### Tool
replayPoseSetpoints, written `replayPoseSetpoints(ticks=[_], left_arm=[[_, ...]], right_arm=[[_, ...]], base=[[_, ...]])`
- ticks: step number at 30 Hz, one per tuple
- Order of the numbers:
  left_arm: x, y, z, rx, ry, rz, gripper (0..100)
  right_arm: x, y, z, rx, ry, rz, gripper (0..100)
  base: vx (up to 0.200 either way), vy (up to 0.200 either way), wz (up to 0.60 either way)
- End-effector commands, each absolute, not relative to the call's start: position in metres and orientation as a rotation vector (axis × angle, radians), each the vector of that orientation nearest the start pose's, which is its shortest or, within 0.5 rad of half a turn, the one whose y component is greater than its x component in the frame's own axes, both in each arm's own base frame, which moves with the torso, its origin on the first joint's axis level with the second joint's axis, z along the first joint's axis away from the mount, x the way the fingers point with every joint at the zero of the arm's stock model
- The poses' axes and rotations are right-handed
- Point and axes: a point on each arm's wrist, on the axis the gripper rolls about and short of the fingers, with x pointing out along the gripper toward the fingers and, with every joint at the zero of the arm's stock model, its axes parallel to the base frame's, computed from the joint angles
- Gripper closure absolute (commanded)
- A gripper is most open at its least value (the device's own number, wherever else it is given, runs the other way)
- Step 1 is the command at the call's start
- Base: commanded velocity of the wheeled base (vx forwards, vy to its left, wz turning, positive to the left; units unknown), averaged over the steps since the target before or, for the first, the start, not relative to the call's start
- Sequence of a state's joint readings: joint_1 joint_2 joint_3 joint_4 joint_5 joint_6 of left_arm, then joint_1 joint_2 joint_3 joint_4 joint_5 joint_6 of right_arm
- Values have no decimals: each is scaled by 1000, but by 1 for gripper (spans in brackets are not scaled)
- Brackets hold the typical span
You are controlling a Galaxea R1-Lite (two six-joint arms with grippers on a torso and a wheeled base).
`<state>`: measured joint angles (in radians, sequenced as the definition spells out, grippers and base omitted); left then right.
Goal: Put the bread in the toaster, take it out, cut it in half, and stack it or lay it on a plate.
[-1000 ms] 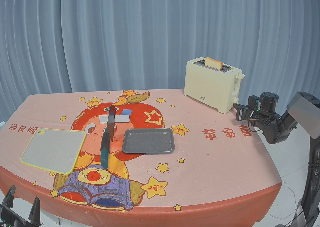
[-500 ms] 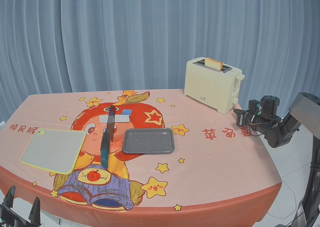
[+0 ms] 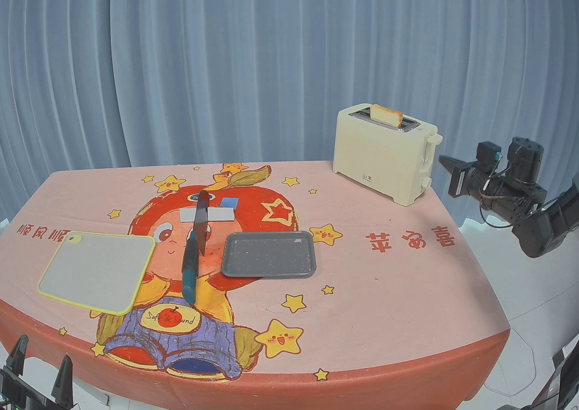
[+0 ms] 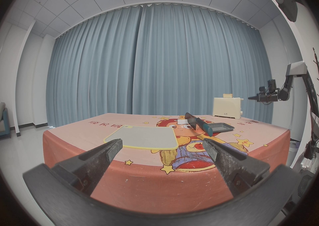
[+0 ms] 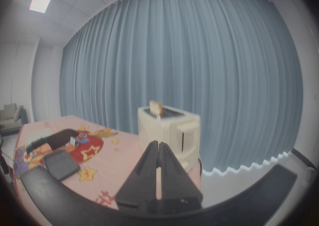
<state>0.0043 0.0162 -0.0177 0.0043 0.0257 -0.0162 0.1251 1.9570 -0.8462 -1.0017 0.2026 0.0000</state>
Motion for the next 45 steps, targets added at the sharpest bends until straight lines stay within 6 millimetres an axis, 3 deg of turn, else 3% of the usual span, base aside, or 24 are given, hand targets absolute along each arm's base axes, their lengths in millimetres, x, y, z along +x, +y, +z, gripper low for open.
replayPoseSetpoints(ticks=[1, 7, 8, 14, 20, 31, 45], left_arm=[[-23, 0, 75, -17, 3, 31, 0], [-23, 0, 75, -17, 3, 31, 0], [-23, 0, 75, -17, 4, 31, 0], [-23, 0, 75, -15, 4, 31, 0], [-23, 0, 75, -17, 4, 31, 0], [-23, 0, 75, -17, 4, 31, 0], [-23, 0, 75, -17, 3, 31, 0]], right_arm=[[349, 49, 185, 14, -33, 329, 100], [374, 49, 193, 56, -182, 326, 100], [393, 46, 192, 67, -231, 313, 100], [421, 38, 188, 82, -281, 282, 100], [436, 34, 163, 108, -227, 248, 100], [436, 26, 123, 74, -57, 220, 100], [434, 25, 98, 45, 35, 214, 100]], base=[[0, 0, 0], [0, 0, 0], [0, 0, 0], [0, 0, 0], [0, 0, 0], [0, 0, 0], [0, 0, 0]])
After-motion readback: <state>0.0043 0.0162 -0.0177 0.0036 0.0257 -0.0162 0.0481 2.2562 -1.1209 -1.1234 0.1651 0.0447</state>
